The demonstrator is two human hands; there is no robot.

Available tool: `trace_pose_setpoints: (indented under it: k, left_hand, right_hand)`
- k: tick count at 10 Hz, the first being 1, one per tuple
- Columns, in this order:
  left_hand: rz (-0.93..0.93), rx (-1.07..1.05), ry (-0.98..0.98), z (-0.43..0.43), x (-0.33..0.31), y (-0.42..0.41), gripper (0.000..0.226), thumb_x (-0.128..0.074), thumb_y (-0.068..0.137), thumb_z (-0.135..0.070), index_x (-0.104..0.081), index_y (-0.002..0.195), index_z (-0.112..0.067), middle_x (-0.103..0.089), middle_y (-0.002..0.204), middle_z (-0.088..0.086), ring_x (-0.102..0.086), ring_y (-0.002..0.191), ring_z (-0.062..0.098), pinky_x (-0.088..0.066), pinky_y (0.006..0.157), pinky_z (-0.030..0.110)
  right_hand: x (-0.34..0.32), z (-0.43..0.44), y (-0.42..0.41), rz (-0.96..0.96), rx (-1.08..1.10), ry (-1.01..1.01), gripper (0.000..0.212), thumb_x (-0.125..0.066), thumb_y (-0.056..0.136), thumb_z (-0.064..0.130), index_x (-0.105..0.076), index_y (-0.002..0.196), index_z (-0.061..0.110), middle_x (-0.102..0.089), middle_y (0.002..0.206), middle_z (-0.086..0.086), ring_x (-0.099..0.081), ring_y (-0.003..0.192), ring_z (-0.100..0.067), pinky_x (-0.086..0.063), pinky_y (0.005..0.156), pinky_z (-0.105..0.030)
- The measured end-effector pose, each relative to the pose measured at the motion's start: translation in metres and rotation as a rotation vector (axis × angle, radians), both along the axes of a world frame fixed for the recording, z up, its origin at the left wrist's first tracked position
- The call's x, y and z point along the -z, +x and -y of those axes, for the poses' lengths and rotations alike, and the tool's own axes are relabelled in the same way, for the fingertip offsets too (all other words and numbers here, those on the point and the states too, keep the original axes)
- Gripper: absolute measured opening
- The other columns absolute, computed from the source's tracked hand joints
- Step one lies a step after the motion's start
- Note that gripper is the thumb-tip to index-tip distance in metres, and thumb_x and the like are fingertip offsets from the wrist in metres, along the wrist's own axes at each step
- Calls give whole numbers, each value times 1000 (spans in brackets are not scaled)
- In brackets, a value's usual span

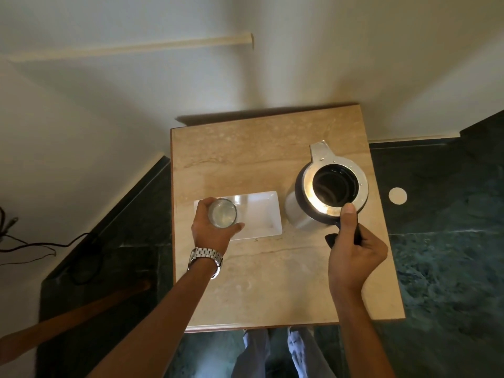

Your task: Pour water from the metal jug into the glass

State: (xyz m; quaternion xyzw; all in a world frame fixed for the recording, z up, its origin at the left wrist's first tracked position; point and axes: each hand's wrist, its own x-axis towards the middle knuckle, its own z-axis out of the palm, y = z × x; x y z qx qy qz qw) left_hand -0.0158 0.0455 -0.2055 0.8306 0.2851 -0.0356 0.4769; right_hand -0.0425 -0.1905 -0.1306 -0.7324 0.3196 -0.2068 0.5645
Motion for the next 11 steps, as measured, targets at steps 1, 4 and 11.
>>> trace_pose_setpoints:
  k: [1,4,11]
  left_hand:
    - [2,13,8,4,1,-3,83,-102,42,-19,-58,110,-34,-67,109,-15,-63,100,13,-51,79,21]
    - [-47,97,1,47,-12,-55,84,-102,43,-22,-57,113,-33,-64,105,-17,-61,99,13,-44,77,12]
    - [-58,135,49,24,-106,-10,137,-99,54,-40,-14,160,-19,-25,165,5,-31,151,27,-30,122,35]
  right_hand:
    - [5,-2,2,17,13,-3,58,-65,93,57,-62,56,12,-59,54,-6,-55,44,-25,-53,47,-41]
    - [-11,32,-42,34,24,-50,53,-65,95,46,-63,58,8,-56,48,0,-52,42,-7,-44,45,-23]
    - [-46,9,-6,-261,-70,-441,70,-40,94,69,-63,111,5,-65,104,-12,-60,96,-28,-50,79,-40]
